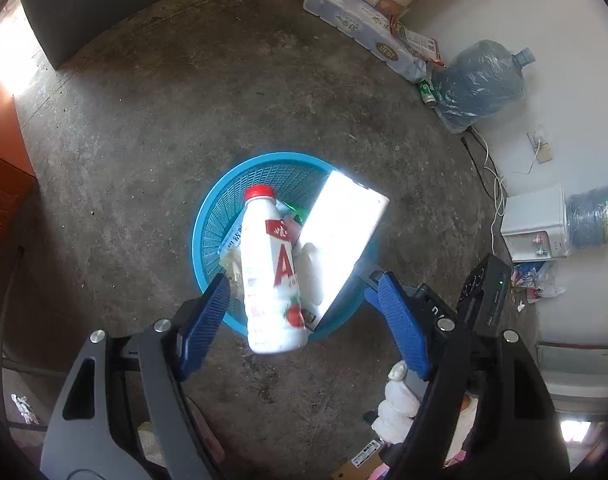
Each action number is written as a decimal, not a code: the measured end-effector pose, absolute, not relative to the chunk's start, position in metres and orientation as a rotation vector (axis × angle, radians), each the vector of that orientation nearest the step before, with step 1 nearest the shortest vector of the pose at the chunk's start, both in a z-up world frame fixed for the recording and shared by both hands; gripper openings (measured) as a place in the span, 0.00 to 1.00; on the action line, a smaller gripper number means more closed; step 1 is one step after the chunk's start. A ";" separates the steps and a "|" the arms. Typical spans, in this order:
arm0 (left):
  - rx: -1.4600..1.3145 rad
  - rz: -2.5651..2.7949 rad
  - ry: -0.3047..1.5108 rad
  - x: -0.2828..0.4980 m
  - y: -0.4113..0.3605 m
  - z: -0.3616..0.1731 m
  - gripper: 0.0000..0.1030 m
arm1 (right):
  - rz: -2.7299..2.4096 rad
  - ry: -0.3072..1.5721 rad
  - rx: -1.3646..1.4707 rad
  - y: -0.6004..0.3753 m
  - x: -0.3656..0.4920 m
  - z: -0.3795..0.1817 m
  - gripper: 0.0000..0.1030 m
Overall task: Collect trash
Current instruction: 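Open both grippers to drop the bottle and box into the wastebasket, then move both open grippers back to the table, then grasp the red snack packet with the right gripper while the left gripper grasps the clear plastic bag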
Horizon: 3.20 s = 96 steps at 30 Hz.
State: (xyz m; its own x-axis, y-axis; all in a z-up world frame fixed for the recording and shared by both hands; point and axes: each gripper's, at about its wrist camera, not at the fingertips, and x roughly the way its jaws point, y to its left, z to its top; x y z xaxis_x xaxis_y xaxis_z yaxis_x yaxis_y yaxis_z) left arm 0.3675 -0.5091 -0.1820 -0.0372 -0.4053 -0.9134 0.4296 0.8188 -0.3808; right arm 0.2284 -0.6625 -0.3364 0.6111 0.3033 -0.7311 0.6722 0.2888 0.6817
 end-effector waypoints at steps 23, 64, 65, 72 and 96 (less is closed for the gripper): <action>0.005 -0.835 1.136 0.281 -0.297 0.016 0.70 | -0.239 0.741 1.003 -0.600 0.113 -0.180 0.85; -0.348 -0.207 0.853 0.054 0.146 -0.039 0.71 | 0.641 0.950 -0.092 -0.066 0.129 -0.055 0.90; -0.321 -0.213 0.852 0.054 0.142 -0.040 0.71 | 0.623 0.954 -0.114 -0.064 0.131 -0.057 0.90; -0.314 -0.172 0.945 0.070 0.137 -0.066 0.60 | 0.531 1.002 -0.152 -0.056 0.141 -0.079 0.85; -0.215 -0.022 0.970 0.061 0.135 -0.081 0.15 | 0.449 1.044 -0.008 -0.082 0.144 -0.094 0.41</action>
